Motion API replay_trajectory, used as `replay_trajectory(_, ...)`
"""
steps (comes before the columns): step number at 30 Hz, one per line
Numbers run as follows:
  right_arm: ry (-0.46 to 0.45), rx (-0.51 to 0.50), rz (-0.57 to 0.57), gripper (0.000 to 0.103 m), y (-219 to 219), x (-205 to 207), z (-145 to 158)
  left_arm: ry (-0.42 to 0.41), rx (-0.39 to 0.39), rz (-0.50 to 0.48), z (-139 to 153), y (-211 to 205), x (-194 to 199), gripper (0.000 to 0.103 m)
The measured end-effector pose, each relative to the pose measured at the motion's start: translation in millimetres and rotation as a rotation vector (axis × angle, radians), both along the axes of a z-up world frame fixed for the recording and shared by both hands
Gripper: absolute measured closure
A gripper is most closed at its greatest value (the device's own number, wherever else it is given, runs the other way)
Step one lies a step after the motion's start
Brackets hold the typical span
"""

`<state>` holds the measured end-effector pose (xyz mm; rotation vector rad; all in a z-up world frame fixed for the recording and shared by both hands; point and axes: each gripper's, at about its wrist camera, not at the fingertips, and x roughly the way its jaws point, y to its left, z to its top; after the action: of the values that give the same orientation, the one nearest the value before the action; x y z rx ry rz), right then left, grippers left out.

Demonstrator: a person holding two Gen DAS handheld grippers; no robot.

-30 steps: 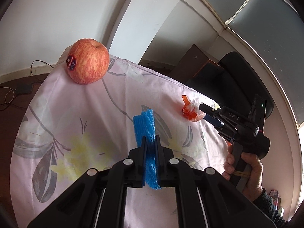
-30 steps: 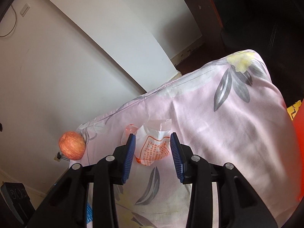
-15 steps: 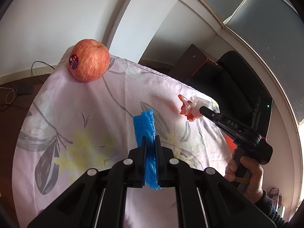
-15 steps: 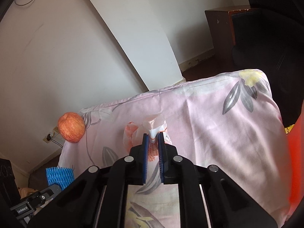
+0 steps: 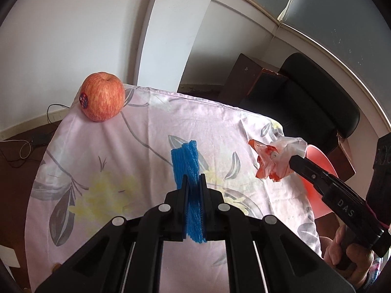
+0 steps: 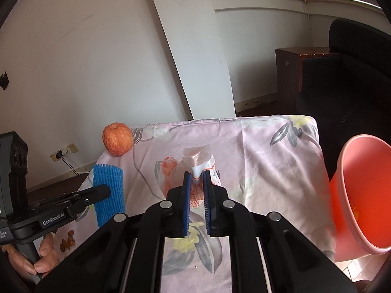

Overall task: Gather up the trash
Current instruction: 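Carry the blue mesh and plastic wrapper over the pink bucket with both tools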

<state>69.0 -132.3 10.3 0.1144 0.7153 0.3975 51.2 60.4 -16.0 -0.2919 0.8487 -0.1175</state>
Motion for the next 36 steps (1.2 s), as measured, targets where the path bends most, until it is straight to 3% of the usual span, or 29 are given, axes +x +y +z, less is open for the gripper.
replay_trajectory(11,0.000,-0.027,-0.005,0.093,-11.7,-33.0,-6.6,0.023,0.086,0.006,-1.9,-25.6,-3.8,0.096)
replay_trajectory(36,-0.030,-0.007,-0.053,0.093,-45.3,-57.6,-5.6,-0.021,0.190,-0.040,11.0,-76.7,-9.2,0.096)
